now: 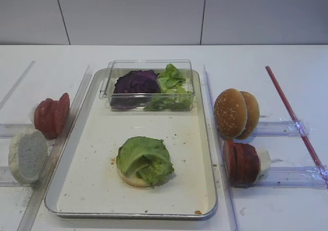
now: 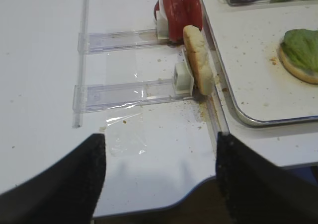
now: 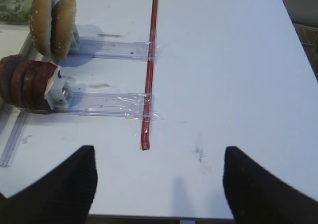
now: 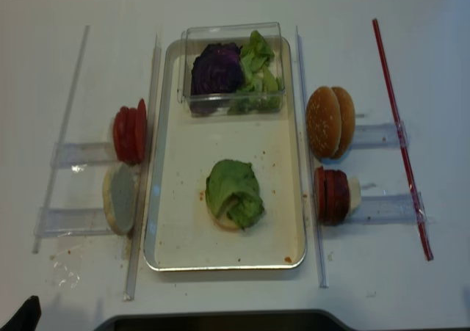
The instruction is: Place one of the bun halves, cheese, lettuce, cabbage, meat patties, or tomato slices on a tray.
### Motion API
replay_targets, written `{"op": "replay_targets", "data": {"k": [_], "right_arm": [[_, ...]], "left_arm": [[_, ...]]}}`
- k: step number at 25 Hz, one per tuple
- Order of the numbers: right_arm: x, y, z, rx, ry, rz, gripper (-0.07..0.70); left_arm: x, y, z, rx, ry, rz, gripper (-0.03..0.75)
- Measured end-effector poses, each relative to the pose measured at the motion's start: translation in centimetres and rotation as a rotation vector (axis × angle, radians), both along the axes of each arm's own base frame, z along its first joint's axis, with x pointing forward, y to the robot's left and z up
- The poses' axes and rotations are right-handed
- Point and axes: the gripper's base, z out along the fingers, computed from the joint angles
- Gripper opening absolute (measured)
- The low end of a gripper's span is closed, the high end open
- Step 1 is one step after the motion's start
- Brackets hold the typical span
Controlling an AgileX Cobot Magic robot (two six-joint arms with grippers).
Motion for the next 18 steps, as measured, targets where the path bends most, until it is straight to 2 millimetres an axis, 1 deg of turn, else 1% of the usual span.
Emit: {"op": "replay_targets", "data": {"k": [3, 6, 15, 18], "right_arm": [[0.2, 0.0, -0.1, 0.000, -0.010, -0.001, 0.537], [0.5, 0.0, -0.7, 0.002, 0.009, -0.002, 0.535], [0.7, 0.0, -0.8, 0.004, -0.005, -0.002, 0.531], [1.1, 0.1, -1.1, 0.017, -0.017, 0.003, 0.531]], "left_arm": [[0.0, 0.0, 0.0, 0.000, 0.000, 0.000, 0.436], [0.0, 0.0, 0.0, 0.000, 0.000, 0.000, 0.436], [0.0, 0.0, 0.0, 0.000, 0.000, 0.000, 0.436], [0.0, 0.0, 0.0, 0.000, 0.000, 0.000, 0.436]]}}
